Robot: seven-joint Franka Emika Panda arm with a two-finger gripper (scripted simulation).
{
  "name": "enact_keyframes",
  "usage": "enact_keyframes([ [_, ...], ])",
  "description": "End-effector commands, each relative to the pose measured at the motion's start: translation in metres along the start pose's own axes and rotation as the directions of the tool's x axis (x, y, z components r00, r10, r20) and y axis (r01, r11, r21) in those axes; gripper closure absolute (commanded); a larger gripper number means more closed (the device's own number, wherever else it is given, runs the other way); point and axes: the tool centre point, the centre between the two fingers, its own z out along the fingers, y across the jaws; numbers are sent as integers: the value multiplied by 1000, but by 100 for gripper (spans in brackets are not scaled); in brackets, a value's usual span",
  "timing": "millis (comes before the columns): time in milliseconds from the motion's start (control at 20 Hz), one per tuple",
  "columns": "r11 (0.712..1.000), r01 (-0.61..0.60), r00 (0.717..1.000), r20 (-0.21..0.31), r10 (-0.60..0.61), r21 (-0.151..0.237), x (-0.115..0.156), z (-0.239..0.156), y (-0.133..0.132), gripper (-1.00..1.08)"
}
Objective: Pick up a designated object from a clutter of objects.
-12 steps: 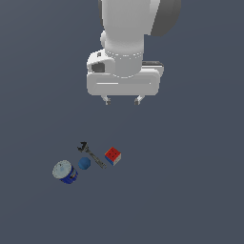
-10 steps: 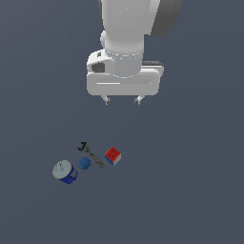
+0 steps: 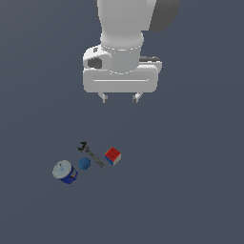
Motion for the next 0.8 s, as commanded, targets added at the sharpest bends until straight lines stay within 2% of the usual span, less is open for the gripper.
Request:
enact_keyframes([
  [0, 1000, 3, 1000, 0, -3, 0, 0, -1, 1, -92],
  [400, 1000, -16, 1000, 1, 16, 4, 6, 4, 6, -92],
  [750, 997, -78, 997, 6, 78, 15, 27, 19, 26, -92],
])
